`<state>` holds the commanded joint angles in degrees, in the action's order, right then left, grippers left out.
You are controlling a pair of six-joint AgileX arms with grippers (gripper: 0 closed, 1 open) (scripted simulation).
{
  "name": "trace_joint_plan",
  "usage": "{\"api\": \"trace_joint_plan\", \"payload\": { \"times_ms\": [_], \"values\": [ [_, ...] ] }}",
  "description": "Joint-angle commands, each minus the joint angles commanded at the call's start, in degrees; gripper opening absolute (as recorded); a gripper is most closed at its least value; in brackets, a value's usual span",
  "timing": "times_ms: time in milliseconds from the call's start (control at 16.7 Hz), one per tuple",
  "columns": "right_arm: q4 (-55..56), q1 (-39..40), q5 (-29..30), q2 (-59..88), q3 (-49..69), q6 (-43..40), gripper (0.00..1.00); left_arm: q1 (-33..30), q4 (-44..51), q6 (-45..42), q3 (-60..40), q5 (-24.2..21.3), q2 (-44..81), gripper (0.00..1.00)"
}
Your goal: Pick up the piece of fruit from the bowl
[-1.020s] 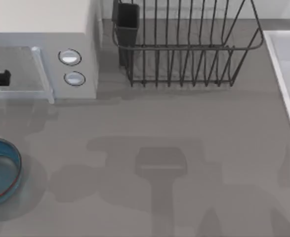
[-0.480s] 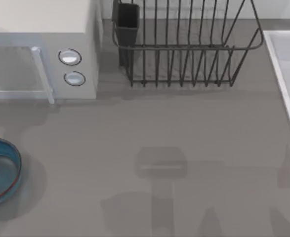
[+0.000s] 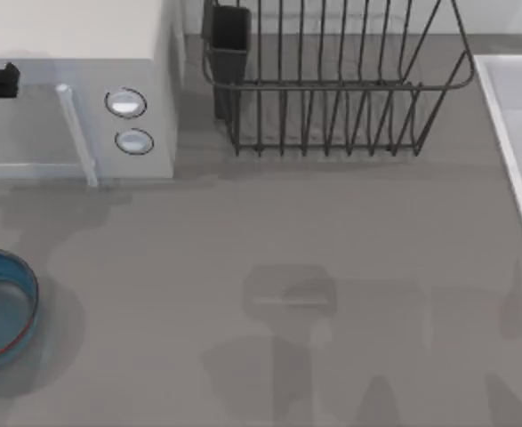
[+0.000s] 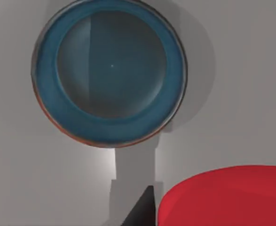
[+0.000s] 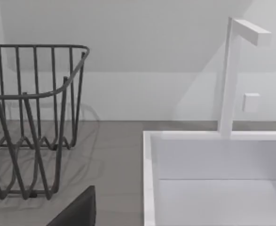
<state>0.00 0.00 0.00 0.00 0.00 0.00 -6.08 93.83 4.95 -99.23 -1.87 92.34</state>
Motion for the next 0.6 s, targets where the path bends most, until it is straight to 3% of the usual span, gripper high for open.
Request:
{"api": "trace_joint_plan", "payload": {
  "times_ms": [360, 600],
  "values": [
    [0.00, 0.00, 0.00, 0.00, 0.00, 0.00, 1.00, -21.06, -10.84, 20.98, 11.85, 1.25, 1.30, 0.00],
    [0.00, 0.00, 0.00, 0.00, 0.00, 0.00, 1.00, -29.03, -16.15, 28.95, 17.63, 1.83, 1.56, 0.00]
  ]
}}
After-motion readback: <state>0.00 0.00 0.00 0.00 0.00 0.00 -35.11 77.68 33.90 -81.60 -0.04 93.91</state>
